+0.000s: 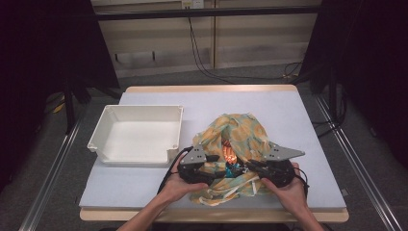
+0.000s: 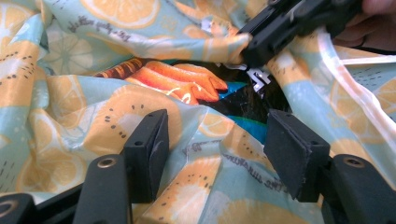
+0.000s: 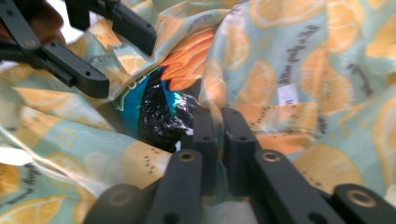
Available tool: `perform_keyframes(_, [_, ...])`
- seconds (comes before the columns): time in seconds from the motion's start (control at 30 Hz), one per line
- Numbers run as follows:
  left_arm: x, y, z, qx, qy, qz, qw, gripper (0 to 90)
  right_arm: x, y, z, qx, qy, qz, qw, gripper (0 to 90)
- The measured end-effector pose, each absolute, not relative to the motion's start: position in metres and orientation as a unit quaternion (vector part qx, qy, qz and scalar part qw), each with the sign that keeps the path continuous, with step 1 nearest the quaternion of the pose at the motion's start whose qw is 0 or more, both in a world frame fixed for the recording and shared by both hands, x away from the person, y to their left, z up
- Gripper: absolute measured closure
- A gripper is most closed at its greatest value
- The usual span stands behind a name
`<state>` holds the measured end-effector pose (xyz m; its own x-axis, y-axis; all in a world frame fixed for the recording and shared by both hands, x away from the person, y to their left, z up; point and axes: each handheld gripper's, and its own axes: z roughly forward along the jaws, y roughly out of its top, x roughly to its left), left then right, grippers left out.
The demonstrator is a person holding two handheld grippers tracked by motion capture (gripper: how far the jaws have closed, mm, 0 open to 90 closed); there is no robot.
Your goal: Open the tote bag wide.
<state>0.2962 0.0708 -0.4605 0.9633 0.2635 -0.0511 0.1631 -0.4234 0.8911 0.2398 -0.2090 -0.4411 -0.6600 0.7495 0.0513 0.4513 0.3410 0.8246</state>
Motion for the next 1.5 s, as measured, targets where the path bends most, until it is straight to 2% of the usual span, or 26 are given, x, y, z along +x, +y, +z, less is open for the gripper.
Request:
perform_keyframes(0.33, [0.295, 0.071, -0.462, 0.842, 0.136, 0.048, 0.520, 37.3, 0.220, -0.254, -0.436, 0.426, 0.761, 0.451, 0.189, 88.8])
perform_keyframes(0.77, [0.293, 0.066, -0.465, 0.849, 0.127, 0.050, 0.510, 34.9, 0.202, -0.302, -0.463, 0.493, 0.739, 0.423, 0.177, 88.1])
perform_keyframes(1.13, [0.294, 0.066, -0.468, 0.858, 0.133, 0.046, 0.495, 33.1, 0.203, -0.309, -0.483, 0.505, 0.761, 0.376, 0.158, 88.4])
perform_keyframes(1.3, [0.294, 0.068, -0.462, 0.846, 0.141, 0.040, 0.512, 34.5, 0.198, -0.303, -0.474, 0.480, 0.762, 0.398, 0.173, 76.0])
perform_keyframes(1.47, [0.282, 0.063, -0.436, 0.827, 0.120, 0.042, 0.547, 39.9, 0.195, -0.300, -0.457, 0.465, 0.750, 0.434, 0.182, 58.1])
perform_keyframes(1.5, [0.282, 0.063, -0.436, 0.827, 0.120, 0.042, 0.547, 41.7, 0.195, -0.300, -0.457, 0.465, 0.750, 0.434, 0.182, 58.1])
